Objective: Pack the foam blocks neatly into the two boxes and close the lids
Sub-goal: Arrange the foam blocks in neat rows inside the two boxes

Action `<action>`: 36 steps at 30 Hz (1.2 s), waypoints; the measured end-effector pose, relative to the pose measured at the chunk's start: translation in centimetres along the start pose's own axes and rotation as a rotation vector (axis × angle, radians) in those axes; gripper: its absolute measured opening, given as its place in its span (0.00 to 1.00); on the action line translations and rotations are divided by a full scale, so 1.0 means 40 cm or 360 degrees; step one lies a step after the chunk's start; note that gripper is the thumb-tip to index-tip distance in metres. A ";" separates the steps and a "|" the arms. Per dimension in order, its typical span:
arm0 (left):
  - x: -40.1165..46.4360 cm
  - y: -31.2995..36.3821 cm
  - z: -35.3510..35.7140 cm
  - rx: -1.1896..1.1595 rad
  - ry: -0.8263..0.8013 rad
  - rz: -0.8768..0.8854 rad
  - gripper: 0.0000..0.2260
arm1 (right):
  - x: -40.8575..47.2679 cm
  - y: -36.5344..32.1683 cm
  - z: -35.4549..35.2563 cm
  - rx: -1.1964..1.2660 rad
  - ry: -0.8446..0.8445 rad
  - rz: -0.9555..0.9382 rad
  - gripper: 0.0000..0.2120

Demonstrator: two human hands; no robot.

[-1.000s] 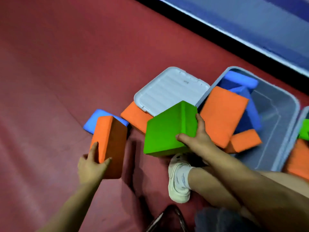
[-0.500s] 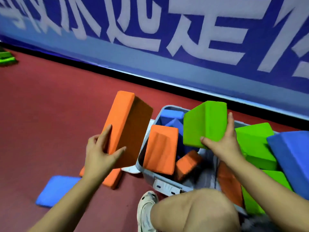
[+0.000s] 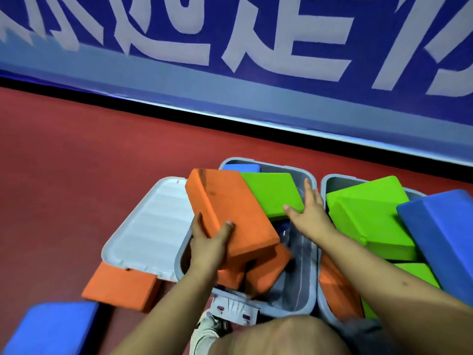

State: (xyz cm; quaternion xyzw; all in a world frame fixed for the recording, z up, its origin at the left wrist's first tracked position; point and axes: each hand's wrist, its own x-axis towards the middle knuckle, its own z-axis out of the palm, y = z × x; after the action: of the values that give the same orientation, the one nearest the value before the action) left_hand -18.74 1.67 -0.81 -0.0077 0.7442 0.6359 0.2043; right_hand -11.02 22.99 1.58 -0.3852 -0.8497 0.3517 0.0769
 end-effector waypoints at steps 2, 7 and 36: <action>-0.006 -0.027 0.014 -0.0020 -0.0044 0.0017 0.46 | -0.010 -0.022 0.008 0.0113 0.0167 -0.0086 0.39; -0.064 -0.104 0.017 0.0153 -0.0353 0.0127 0.41 | -0.063 -0.131 0.055 0.0298 0.0227 -0.0302 0.35; -0.337 -0.169 -0.904 -0.0031 0.0947 -0.0511 0.33 | -0.617 -0.621 0.423 -0.0272 -0.1516 -0.0612 0.39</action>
State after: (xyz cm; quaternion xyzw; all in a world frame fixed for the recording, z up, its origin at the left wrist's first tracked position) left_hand -15.18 -37.33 0.93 -0.3121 0.7544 0.5726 0.0758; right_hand -15.67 -14.91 8.83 -0.0242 -0.8716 0.3968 -0.2868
